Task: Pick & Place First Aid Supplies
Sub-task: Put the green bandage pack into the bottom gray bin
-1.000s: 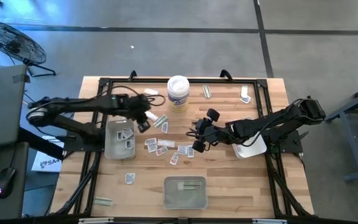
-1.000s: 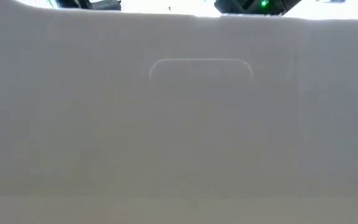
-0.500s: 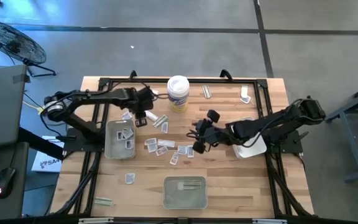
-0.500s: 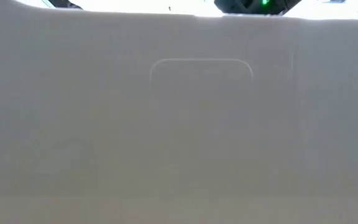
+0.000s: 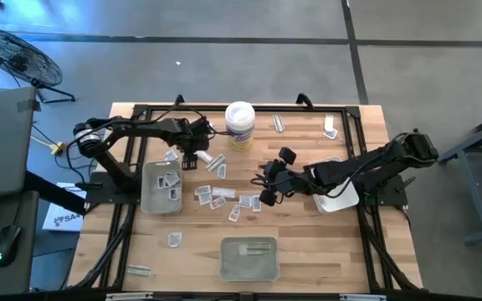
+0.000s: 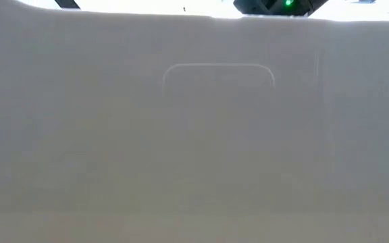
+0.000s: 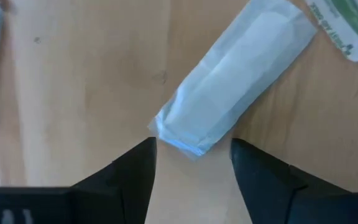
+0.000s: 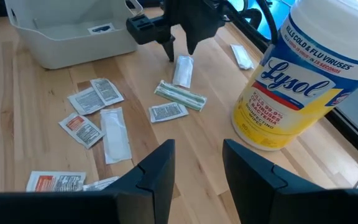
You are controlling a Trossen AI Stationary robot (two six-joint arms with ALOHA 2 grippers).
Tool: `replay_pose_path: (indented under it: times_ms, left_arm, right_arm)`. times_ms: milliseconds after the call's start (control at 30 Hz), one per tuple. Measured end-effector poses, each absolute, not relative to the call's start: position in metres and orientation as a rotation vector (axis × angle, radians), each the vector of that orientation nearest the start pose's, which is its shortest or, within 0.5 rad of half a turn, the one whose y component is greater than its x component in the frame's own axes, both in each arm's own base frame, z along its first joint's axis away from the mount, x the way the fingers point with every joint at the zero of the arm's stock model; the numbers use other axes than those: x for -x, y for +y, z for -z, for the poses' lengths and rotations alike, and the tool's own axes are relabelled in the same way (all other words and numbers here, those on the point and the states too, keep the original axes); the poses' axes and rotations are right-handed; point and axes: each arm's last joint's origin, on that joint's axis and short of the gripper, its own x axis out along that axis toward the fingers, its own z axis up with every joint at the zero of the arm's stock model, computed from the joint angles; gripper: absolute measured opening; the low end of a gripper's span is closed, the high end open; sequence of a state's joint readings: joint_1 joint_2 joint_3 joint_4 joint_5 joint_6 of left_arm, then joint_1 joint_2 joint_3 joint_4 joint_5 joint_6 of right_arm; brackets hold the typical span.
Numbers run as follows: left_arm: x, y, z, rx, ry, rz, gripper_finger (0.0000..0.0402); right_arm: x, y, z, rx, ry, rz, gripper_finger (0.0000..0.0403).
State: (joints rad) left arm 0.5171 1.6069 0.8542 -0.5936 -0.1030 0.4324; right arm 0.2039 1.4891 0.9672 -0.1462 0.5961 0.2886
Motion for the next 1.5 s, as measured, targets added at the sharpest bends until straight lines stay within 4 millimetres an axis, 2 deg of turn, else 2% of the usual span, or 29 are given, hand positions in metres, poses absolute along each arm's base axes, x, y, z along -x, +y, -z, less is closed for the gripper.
replay_pose_path:
  times_ms: [300,833,933,1033,1300,1400,1500]
  left_arm:
    - [-0.237,0.138,-0.144,-0.076,1.419,-0.204,0.0196]
    - [-0.237,0.135,-0.142,0.020,1.395,-0.192,0.0016]
    - [-0.236,0.133,-0.149,0.109,1.398,-0.200,0.0005]
    - [-0.234,0.123,-0.161,0.169,1.407,-0.188,0.0008]
    - [-0.239,0.087,-0.200,0.207,1.222,-0.066,0.0009]
    - [-0.246,0.072,-0.210,0.223,1.096,0.040,0.0009]
    - [-0.255,0.056,-0.214,0.260,0.959,0.237,0.0009]
  right_arm:
    - [-0.309,0.047,-0.239,-0.009,0.570,0.462,0.0129]
    - [-0.309,0.049,-0.238,-0.062,0.568,0.445,0.0129]
    - [-0.308,0.052,-0.238,-0.064,0.567,0.438,0.0129]
    - [-0.308,0.055,-0.239,-0.053,0.567,0.424,0.0129]
    - [-0.313,0.061,-0.243,0.011,0.519,0.328,0.0129]
    - [-0.324,0.065,-0.241,0.074,0.475,0.223,0.0129]
    - [-0.337,0.071,-0.232,0.124,0.432,0.115,0.0129]
